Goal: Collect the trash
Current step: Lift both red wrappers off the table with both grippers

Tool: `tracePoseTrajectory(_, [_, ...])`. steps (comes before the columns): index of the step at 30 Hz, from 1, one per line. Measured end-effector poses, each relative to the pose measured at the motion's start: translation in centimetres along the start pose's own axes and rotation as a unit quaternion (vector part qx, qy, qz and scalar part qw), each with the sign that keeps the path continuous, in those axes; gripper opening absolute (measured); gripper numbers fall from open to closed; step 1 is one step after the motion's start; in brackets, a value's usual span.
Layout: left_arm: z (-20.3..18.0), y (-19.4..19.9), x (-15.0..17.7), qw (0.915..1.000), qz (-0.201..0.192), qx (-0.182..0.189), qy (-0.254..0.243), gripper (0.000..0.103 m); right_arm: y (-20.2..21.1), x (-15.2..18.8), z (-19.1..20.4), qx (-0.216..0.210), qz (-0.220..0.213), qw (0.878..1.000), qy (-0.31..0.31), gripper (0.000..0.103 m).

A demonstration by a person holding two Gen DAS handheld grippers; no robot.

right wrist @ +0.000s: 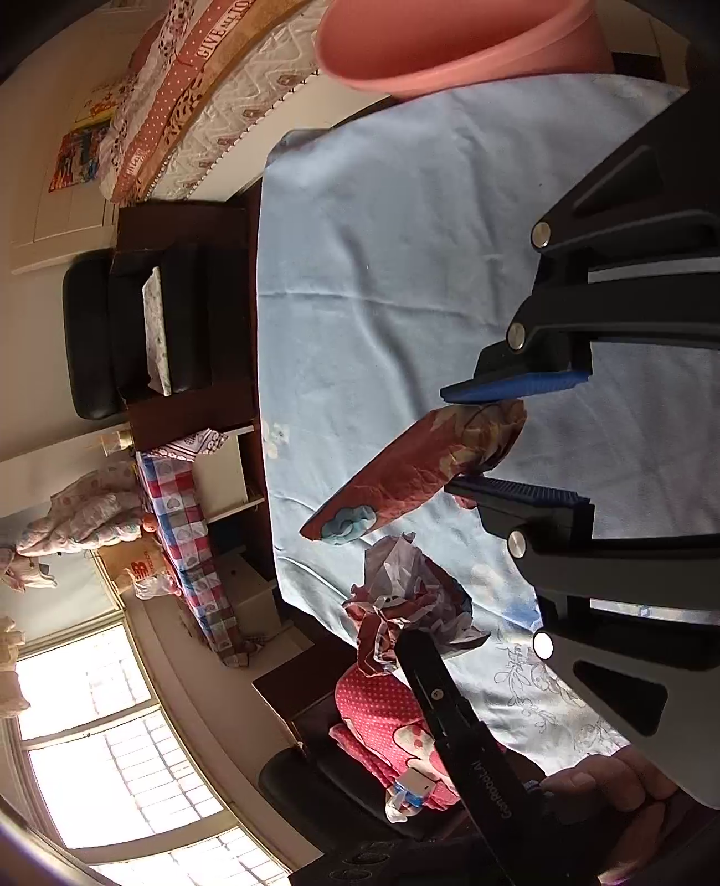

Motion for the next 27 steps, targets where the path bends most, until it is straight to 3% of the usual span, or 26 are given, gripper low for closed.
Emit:
tracePoseTrajectory(10, [-5.3,0.1,0.1,0.9981,0.001,0.015,-0.059,0.024,4.4,0.4,-3.3,0.024,-0.036,0.999,-0.031,0.028])
tracePoseTrajectory(27, [-15.2,-1.9,-0.2,0.9873,-0.003,0.038,-0.154,0.024,9.4,0.4,-9.6,0.07,-0.086,0.989,-0.099,0.028])
Point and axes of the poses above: each gripper's, at about its wrist camera, not at the fingertips, and y roughly against the way its jaws point, z to its left, x to its underside, the point moved 4 cm from there along -y, roughly the way its jaws point, and after that the axes turned 13 degrees about -y, right-handed, at the moved point
